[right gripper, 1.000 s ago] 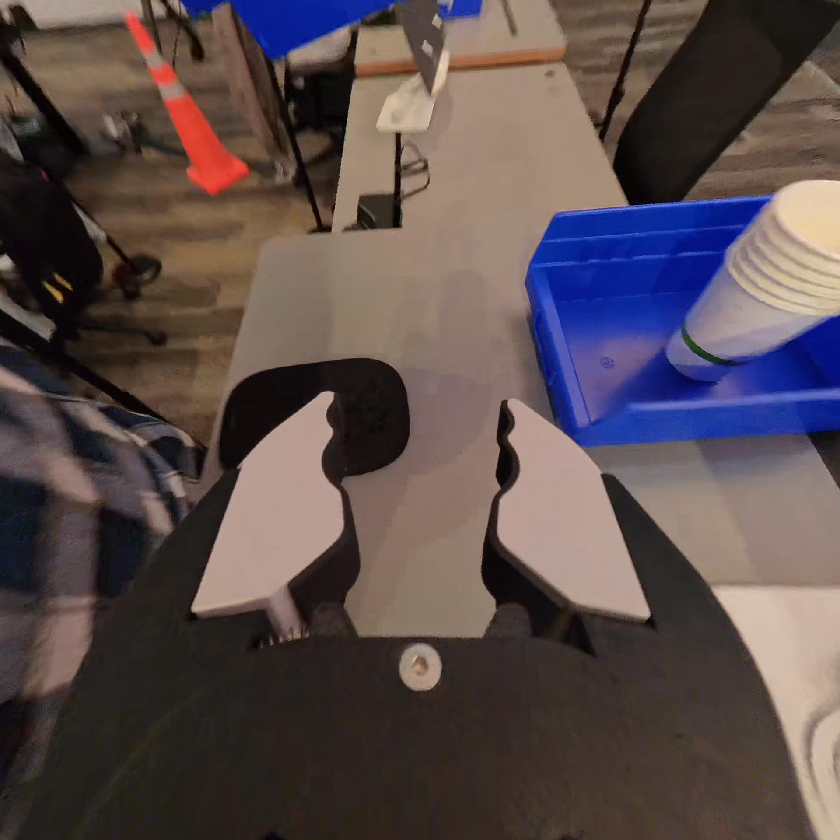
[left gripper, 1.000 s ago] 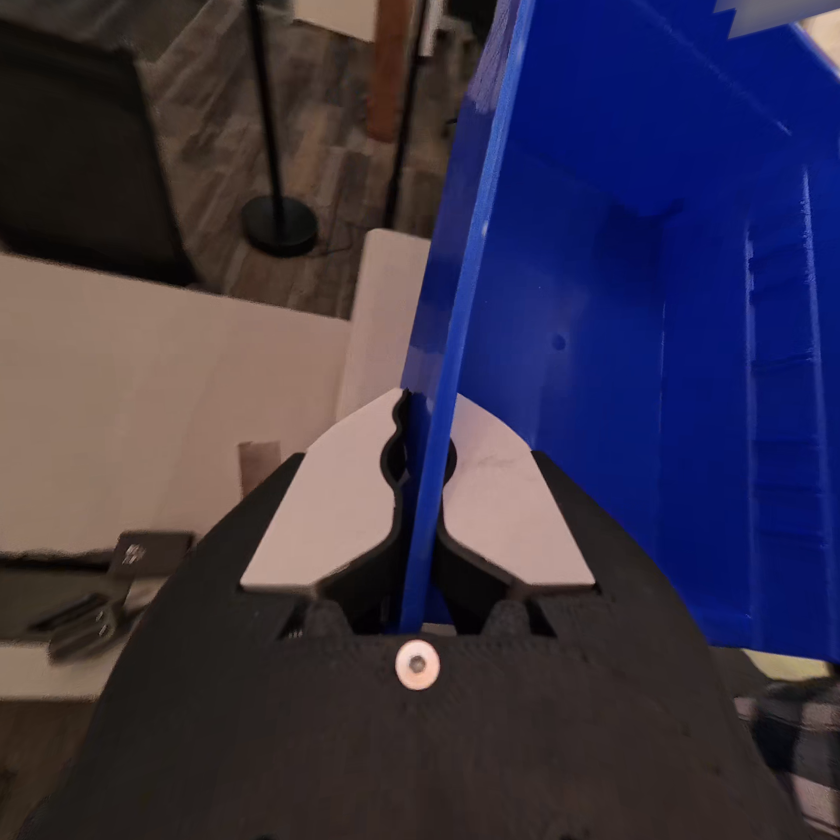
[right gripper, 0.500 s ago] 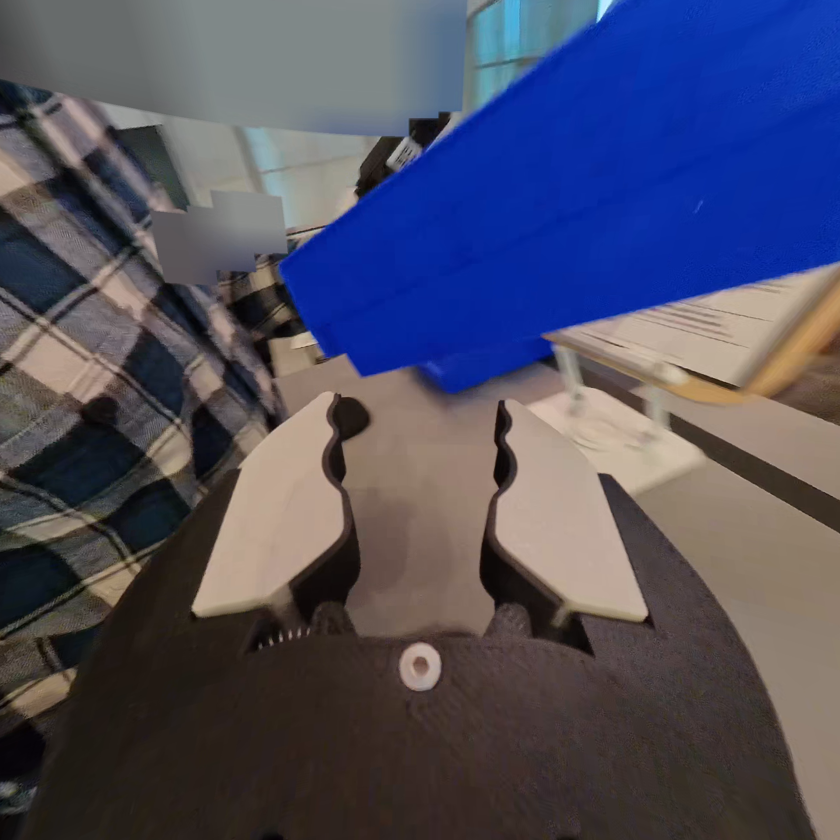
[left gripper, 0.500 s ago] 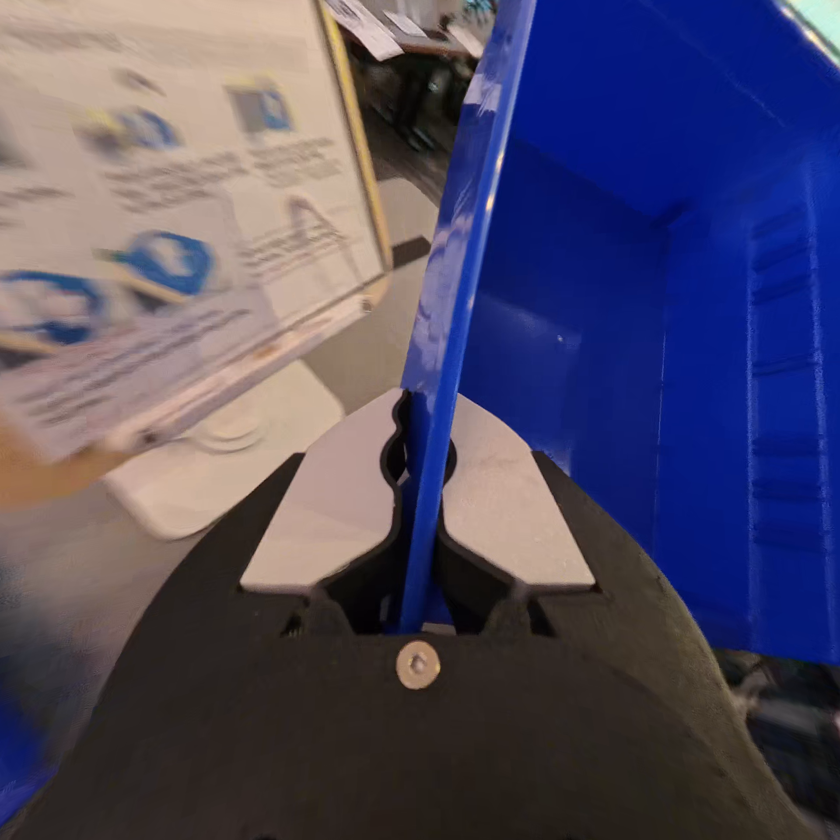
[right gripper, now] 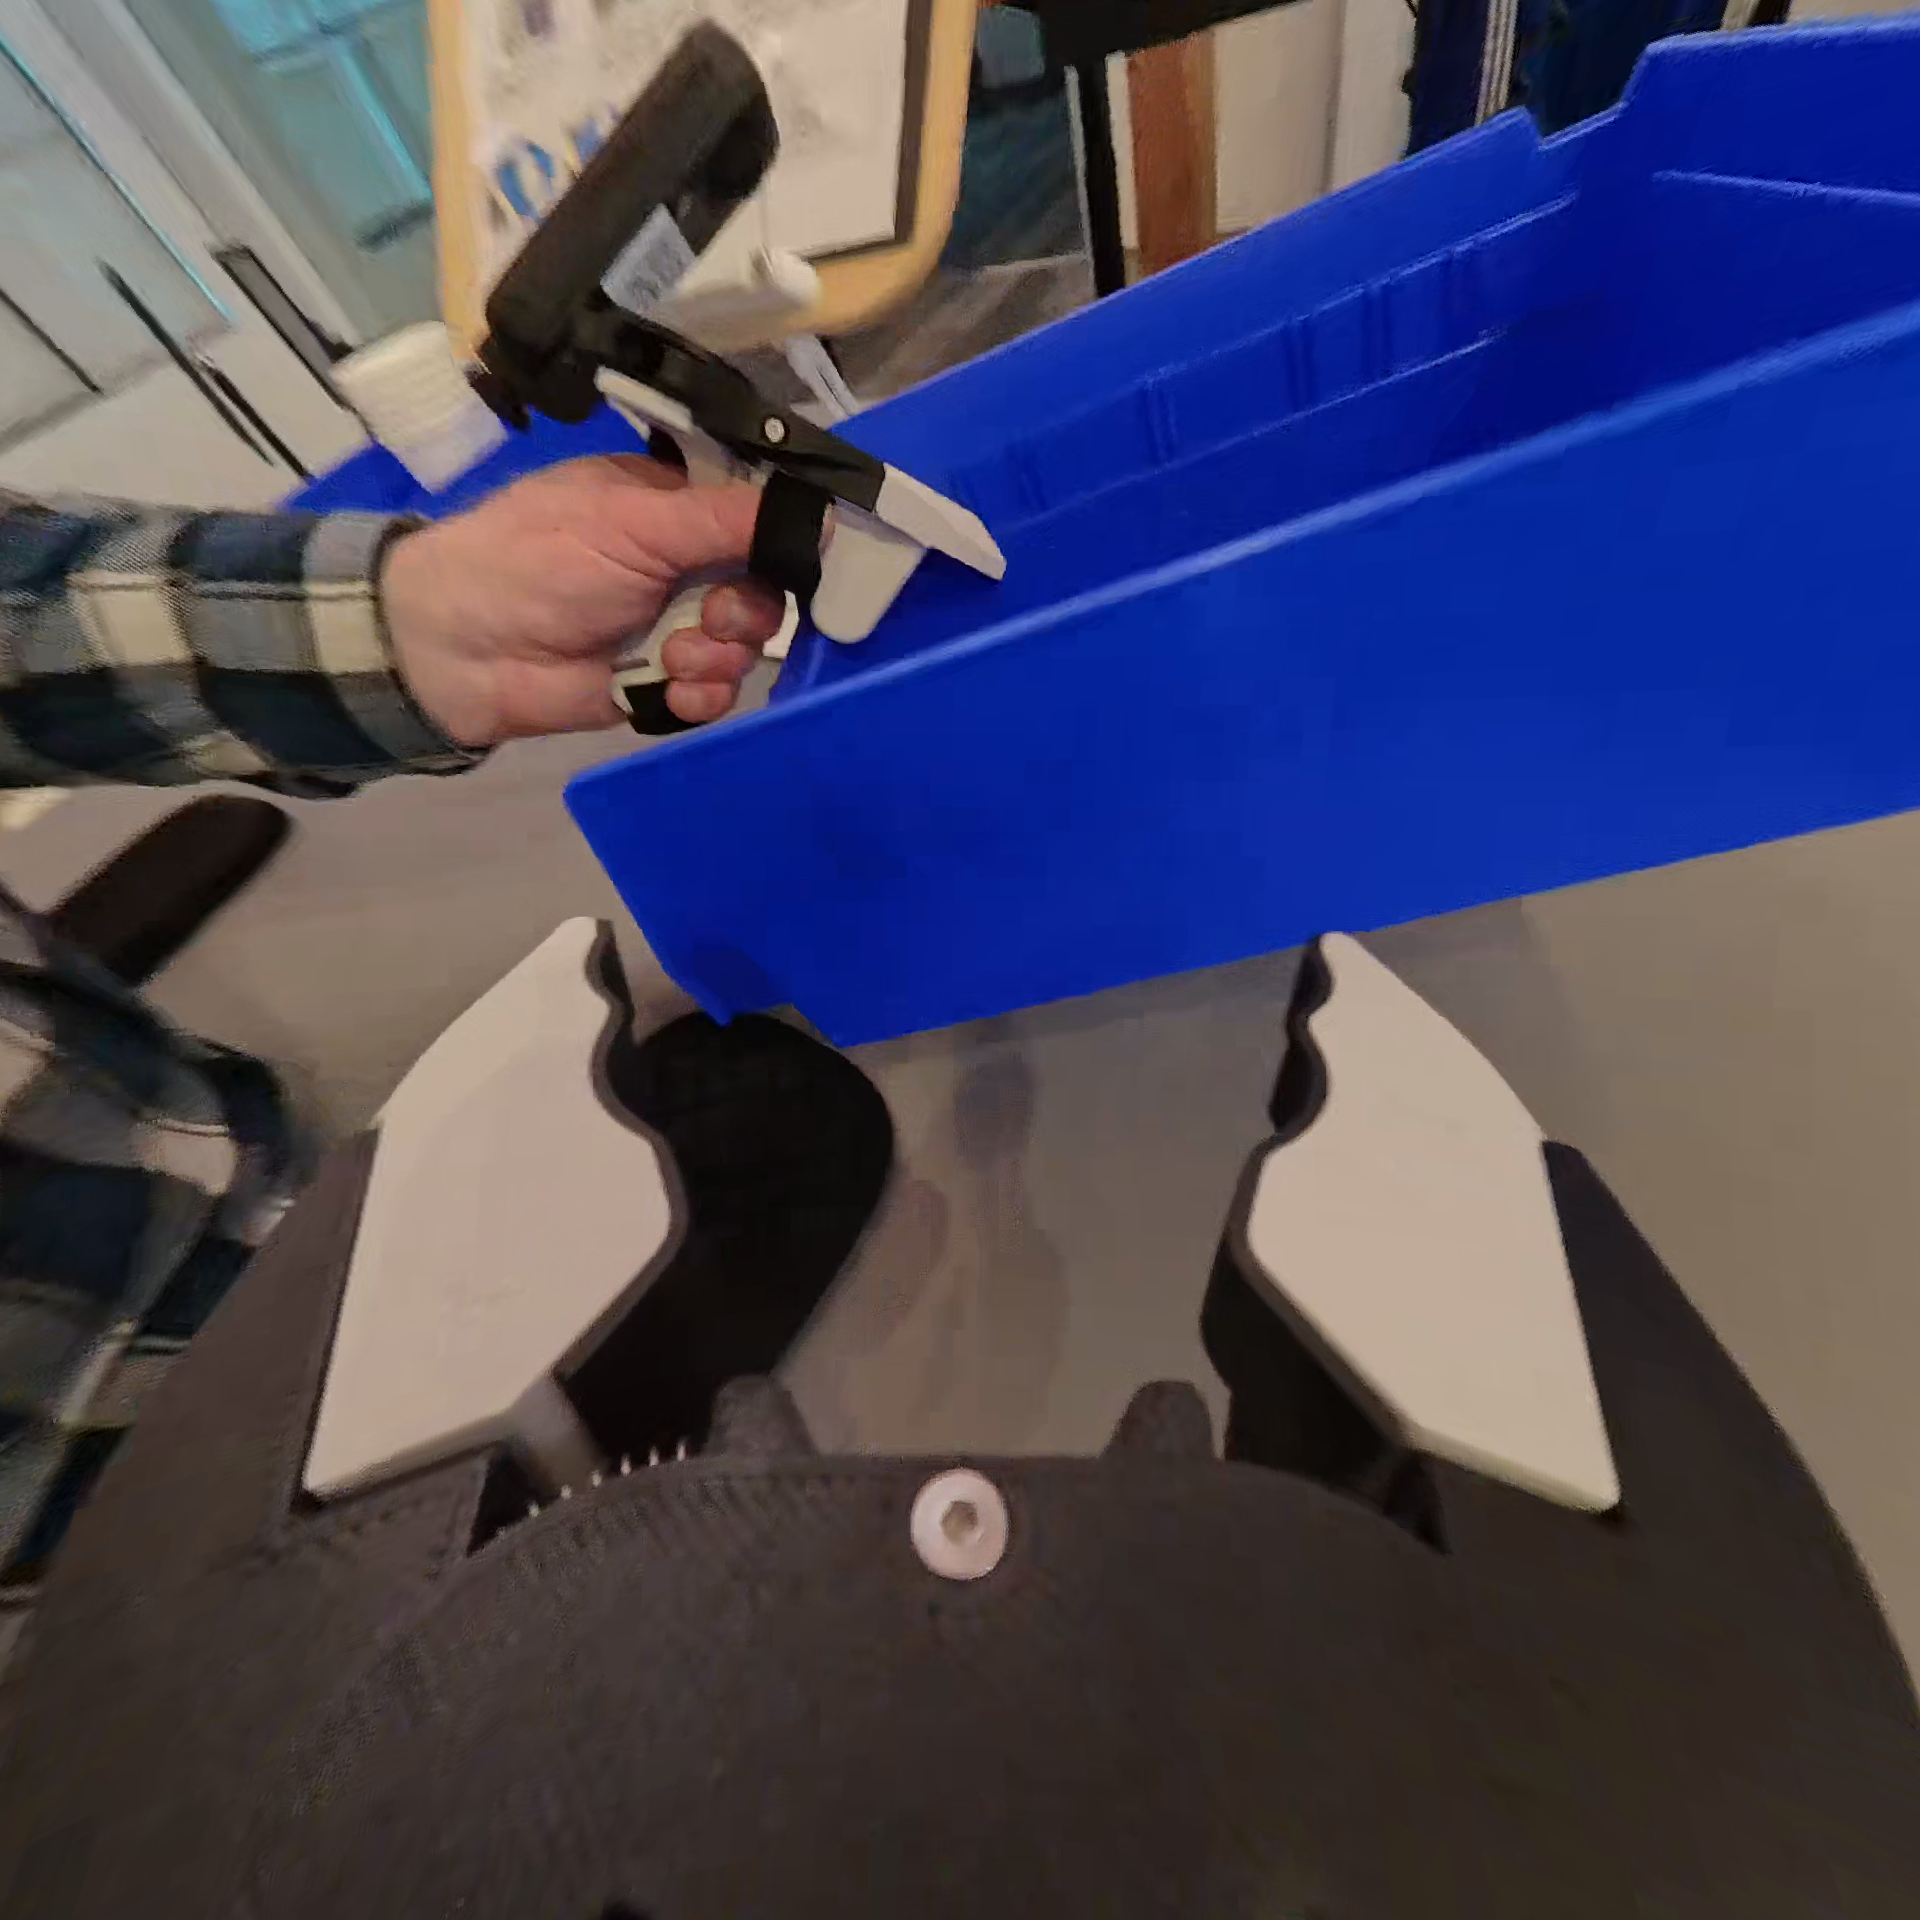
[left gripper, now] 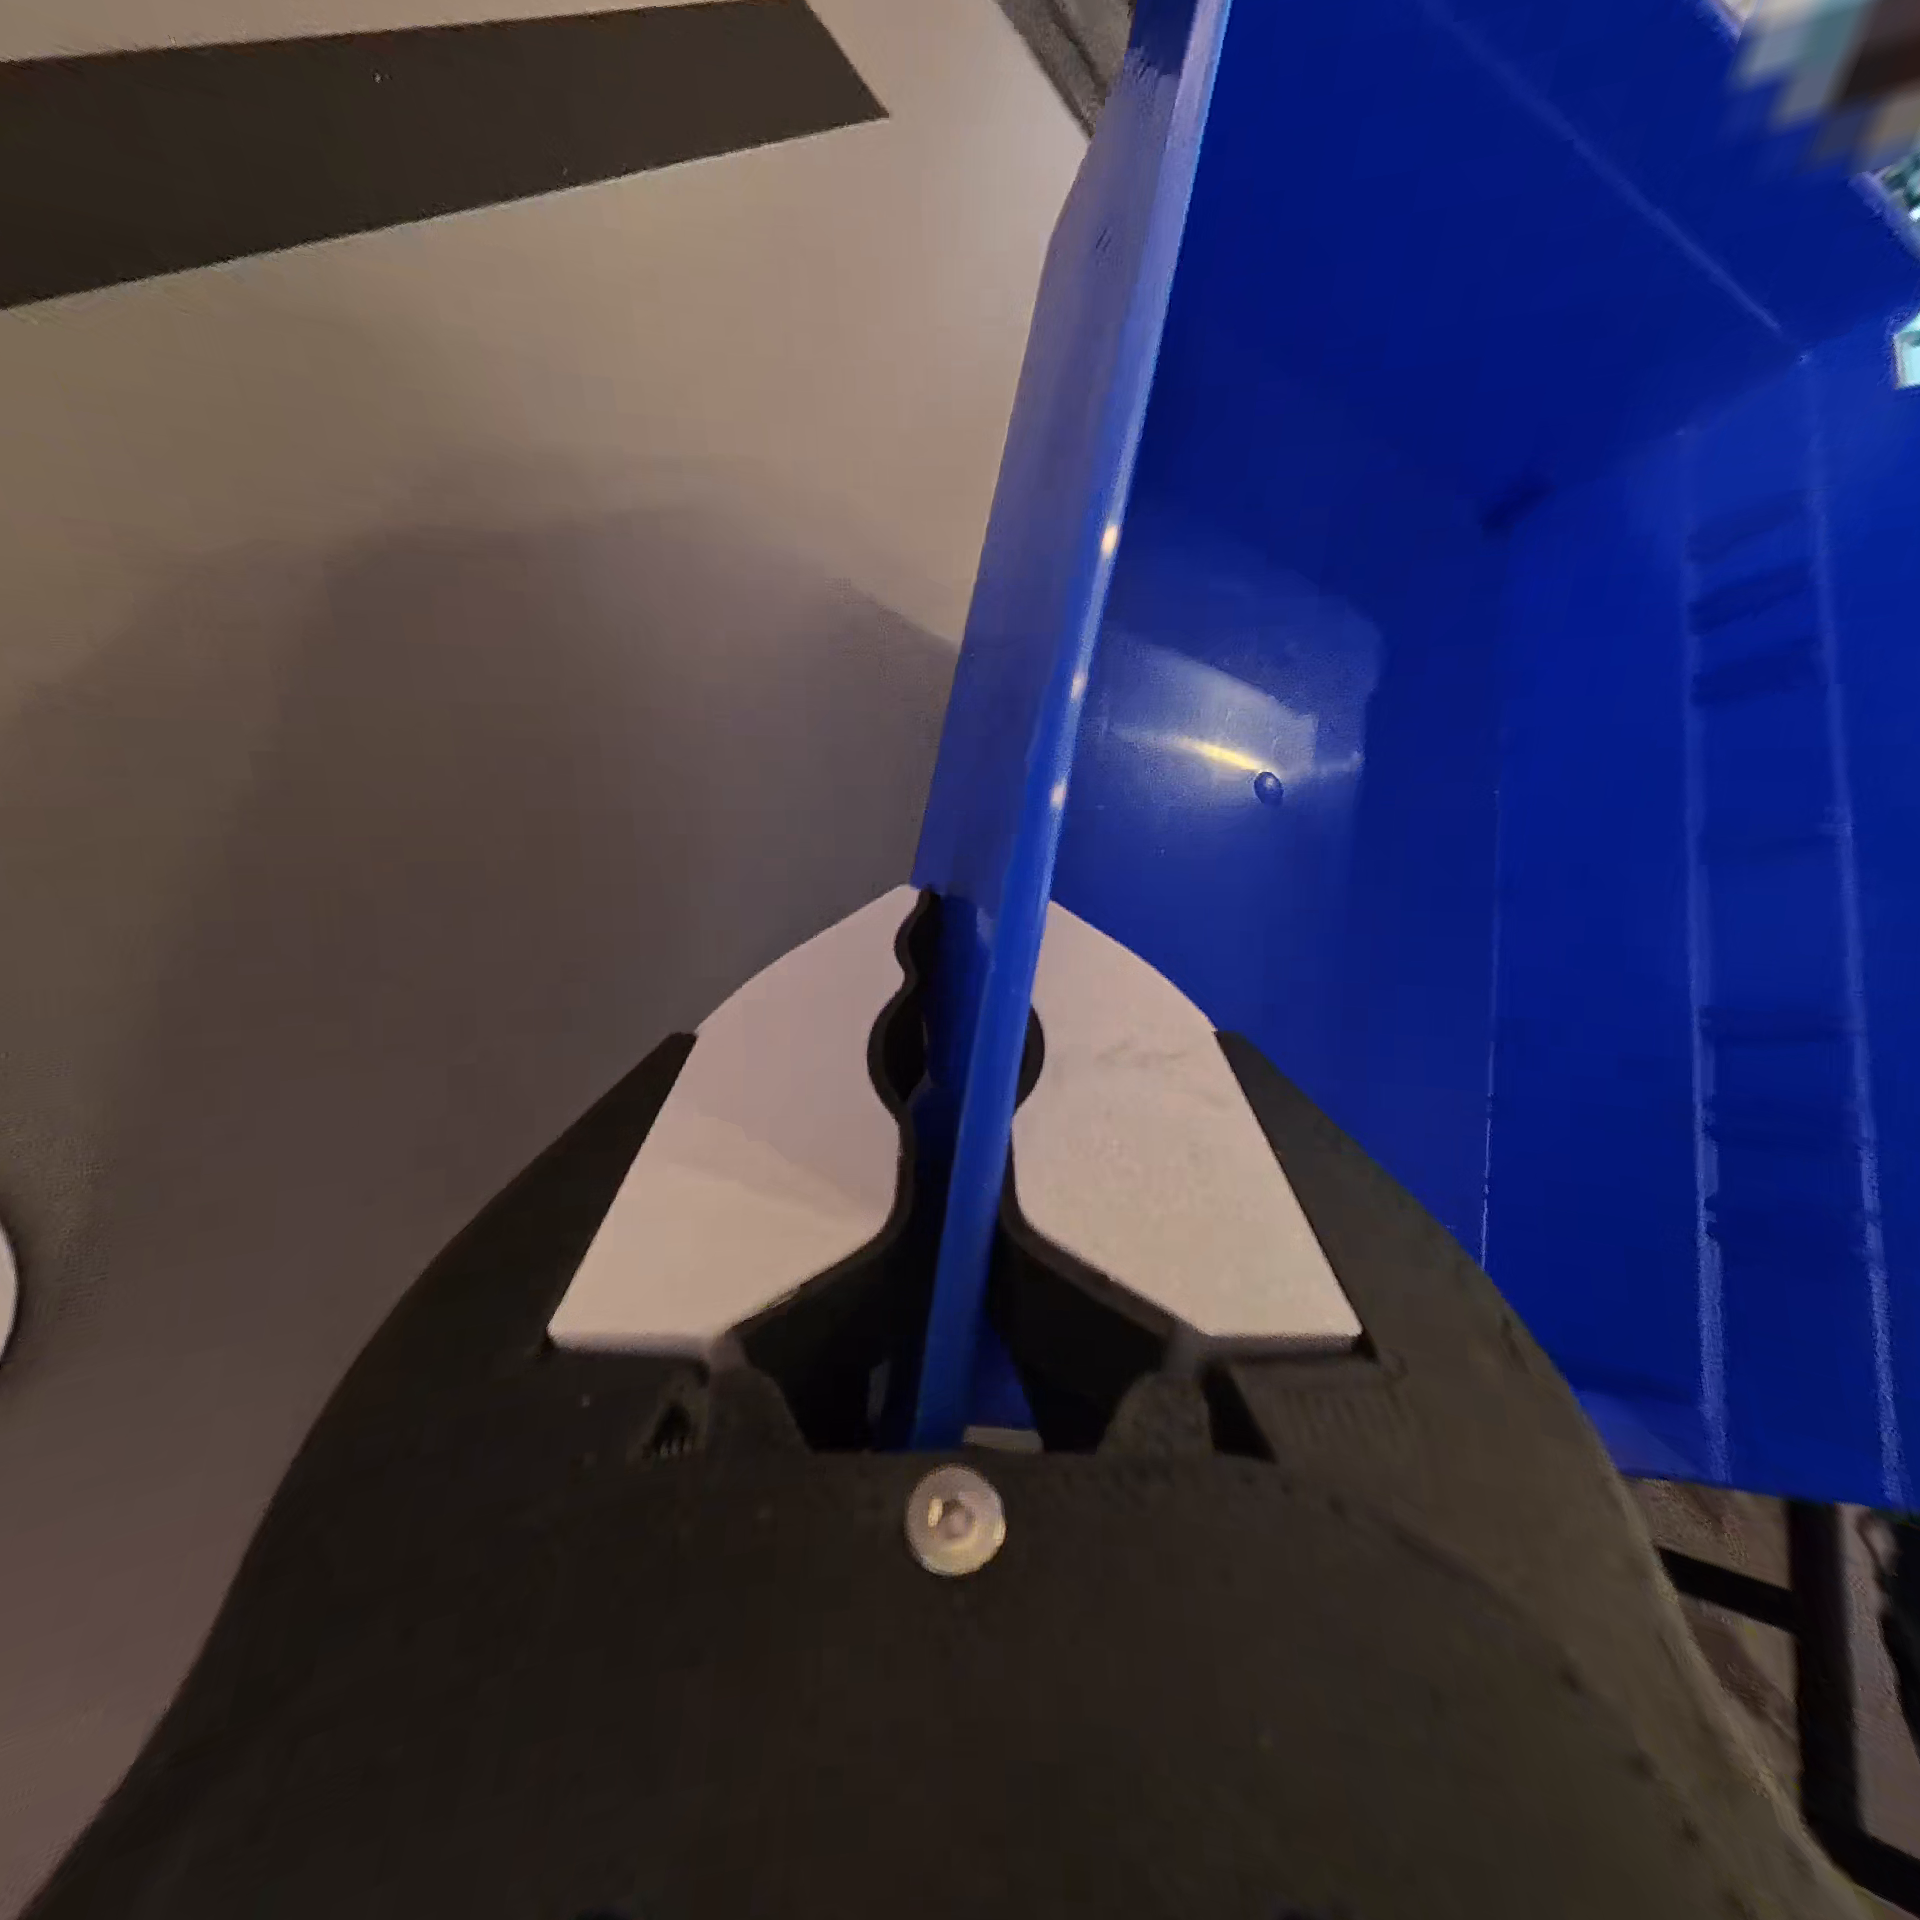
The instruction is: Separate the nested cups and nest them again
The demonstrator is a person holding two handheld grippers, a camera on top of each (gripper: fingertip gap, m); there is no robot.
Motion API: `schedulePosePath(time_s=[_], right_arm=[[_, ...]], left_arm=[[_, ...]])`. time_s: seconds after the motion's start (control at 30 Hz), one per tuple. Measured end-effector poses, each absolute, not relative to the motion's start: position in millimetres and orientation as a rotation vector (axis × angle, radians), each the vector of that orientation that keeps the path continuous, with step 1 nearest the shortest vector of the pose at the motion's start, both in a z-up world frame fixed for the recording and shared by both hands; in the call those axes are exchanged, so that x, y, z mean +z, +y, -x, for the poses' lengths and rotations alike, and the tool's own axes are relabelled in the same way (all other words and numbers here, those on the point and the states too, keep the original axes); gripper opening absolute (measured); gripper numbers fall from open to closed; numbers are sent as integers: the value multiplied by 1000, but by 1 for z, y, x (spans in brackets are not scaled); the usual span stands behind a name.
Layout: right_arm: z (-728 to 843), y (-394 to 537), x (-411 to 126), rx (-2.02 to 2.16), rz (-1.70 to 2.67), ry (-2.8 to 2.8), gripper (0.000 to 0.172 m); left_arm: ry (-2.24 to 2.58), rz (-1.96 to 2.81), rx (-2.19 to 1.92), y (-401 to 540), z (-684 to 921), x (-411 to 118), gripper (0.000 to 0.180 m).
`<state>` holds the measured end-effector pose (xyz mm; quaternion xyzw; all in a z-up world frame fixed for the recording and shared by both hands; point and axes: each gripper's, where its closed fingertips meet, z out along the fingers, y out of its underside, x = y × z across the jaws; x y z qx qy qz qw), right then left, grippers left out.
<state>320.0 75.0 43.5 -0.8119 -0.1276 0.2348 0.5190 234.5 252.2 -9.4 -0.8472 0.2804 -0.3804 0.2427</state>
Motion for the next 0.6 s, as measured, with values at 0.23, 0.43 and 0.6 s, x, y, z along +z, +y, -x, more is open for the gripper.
schedulePosePath(time_s=[0.23, 0.43, 0.6], right_arm=[[-309, 108, -15, 437, 2055, -244, 128], [-316, 115, -36, 416, 2131, -269, 99], [-345, 129, -32, 398, 2131, -182, 56]], left_arm=[[728, 2397, -967, 262, -242, -50, 8], [656, 2405, -987, 263, -242, -59, 21], [694, 2385, -1045, 244, -248, -55, 45]])
